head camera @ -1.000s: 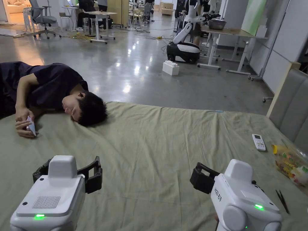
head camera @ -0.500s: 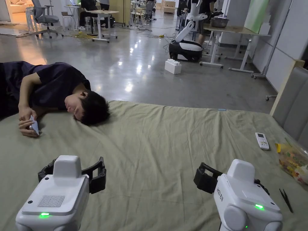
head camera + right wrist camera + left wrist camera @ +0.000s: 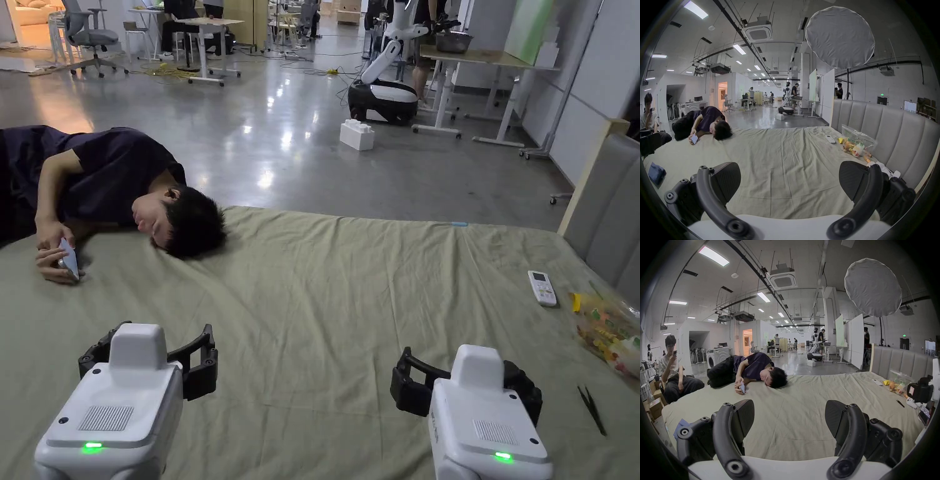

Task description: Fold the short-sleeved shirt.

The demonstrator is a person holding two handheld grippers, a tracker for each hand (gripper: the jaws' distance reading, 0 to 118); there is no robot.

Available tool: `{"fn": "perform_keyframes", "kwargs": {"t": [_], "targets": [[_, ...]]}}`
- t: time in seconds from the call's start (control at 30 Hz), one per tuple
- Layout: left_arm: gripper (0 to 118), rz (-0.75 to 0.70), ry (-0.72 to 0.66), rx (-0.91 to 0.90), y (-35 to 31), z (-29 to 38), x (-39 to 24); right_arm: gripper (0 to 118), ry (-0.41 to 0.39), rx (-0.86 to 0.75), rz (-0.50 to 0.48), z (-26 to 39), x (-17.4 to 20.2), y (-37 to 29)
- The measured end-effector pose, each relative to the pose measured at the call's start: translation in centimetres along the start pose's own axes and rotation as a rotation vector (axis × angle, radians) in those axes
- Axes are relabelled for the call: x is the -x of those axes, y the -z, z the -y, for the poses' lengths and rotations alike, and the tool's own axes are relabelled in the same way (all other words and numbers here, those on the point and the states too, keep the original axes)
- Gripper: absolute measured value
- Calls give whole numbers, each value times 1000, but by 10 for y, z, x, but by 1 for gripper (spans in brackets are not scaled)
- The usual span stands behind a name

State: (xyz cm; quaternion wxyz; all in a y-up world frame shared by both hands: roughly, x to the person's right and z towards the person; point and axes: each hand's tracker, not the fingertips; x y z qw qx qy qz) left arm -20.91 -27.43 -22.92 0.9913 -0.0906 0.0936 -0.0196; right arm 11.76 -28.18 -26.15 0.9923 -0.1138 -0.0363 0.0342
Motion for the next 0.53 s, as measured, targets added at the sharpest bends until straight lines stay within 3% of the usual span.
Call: {"fn": "perform_keyframes", "kwargs": {"t": [0.3,0.53], "targets": [[90,20,-3,-44,1,10,2,118,-53,-125,-24,15,0,2],[90,16,-5,-67,-1,9,3,118,-19,-110,-43,12,-3,-1]]}}
